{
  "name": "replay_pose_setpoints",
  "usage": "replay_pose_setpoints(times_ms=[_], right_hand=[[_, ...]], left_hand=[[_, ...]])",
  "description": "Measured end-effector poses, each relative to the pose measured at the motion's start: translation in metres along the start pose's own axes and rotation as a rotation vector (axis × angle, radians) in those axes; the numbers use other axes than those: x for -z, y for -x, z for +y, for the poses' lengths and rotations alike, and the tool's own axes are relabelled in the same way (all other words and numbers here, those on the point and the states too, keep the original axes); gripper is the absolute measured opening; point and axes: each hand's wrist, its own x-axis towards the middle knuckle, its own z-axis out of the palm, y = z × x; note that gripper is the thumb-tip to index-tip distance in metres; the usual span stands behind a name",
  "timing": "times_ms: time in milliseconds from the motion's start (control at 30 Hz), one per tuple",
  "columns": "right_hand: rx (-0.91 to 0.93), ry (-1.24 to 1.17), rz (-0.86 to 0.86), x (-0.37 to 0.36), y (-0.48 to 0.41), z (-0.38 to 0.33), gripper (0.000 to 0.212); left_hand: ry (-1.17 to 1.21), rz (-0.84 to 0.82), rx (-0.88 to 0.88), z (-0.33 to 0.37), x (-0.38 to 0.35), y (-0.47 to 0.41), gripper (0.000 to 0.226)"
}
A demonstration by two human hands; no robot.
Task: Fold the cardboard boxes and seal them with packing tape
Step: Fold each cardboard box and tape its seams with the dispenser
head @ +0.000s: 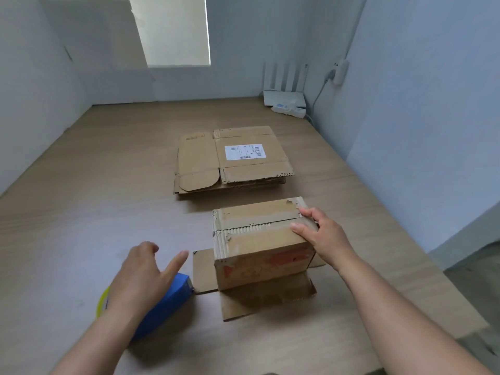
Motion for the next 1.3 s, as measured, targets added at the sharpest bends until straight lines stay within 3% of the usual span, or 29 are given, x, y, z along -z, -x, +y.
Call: replay_pose_setpoints(times_ms=[67,200,400,500,633,700,867,1067,1200,1300], right_hand=[[0.010,0.005,0.004,0.000,0.000,0.001,0.045],[0.025,0.021,-0.005,0.002,-0.001,0.001,0.046],[0.063,0.048,0.005,0.002,0.000,0.001,0.049],[0.067,0.042,-0.007,0.003,0.000,0.001,0.049],[0.076,0.069,-0.016,0.002,0.000,0.001,0.049],[0.080,0.078,-0.014,0.002,0.000,0.002,0.049],[0.081,0.072,-0.027,0.004,0.000,0.004,0.049],[0.107,0.099,-0.038,0.004,0.001,0.006,0.047],[0.098,0.116,-0.085,0.011,-0.001,0.004,0.046],[0.201,0.090,0.099,0.018,-0.004,-0.011,0.038]], left_hand=[[-0.191,-0.072,0.110,-0.017,-0.005,0.011,0.077],[-0.329,-0.222,0.184,-0.030,-0.029,0.028,0.061],[-0.261,-0.237,0.242,-0.031,-0.023,0.020,0.051],[-0.065,-0.211,0.186,-0.025,0.008,0.013,0.037],[0.198,-0.077,0.090,0.030,0.075,-0.001,0.046],[0.282,-0.100,-0.016,0.066,0.093,-0.005,0.045],[0.026,-0.387,-0.315,0.146,0.073,-0.008,0.046],[-0.379,-0.325,-0.446,0.155,0.031,-0.012,0.060],[-0.344,-0.343,-0.454,0.152,0.029,-0.016,0.062],[-0.351,-0.356,-0.458,0.152,0.030,-0.017,0.061]])
